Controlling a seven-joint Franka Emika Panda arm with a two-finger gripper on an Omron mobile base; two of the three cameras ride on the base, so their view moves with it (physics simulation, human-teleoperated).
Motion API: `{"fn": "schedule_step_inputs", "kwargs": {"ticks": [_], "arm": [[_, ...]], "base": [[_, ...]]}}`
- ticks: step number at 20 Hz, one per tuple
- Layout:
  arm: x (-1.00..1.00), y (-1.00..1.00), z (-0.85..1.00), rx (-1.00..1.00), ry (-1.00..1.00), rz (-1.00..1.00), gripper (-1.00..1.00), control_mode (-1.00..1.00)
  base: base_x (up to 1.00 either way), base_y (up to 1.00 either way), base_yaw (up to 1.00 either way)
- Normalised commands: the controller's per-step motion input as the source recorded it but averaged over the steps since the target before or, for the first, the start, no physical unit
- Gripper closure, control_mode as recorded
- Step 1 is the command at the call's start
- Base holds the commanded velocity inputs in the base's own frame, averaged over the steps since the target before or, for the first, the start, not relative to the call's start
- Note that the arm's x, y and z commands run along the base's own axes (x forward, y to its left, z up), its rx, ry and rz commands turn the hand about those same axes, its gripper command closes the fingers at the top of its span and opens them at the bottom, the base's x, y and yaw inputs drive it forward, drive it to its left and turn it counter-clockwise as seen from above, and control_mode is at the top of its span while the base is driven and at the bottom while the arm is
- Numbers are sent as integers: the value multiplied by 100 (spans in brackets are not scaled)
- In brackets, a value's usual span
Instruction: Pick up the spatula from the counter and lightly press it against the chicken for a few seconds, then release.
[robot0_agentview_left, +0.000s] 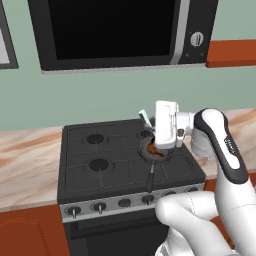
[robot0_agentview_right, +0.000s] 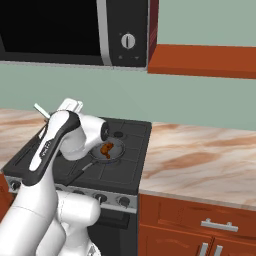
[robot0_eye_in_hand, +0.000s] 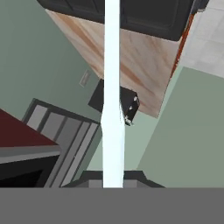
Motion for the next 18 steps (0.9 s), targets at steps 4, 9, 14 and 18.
{"fn": "schedule_step_inputs", "kwargs": {"ticks": [4, 9, 14, 18], "arm": [[12, -19, -10, 5, 0, 0, 100, -100], [17, -15, -17, 3, 0, 0, 100, -100], [23, -7, -17, 0, 1, 0, 100, -100], [19, -9, -4, 0, 1, 0, 100, -100]], "base": [[0, 0, 0], [0, 0, 0], [0, 0, 0], [0, 0, 0]]}}
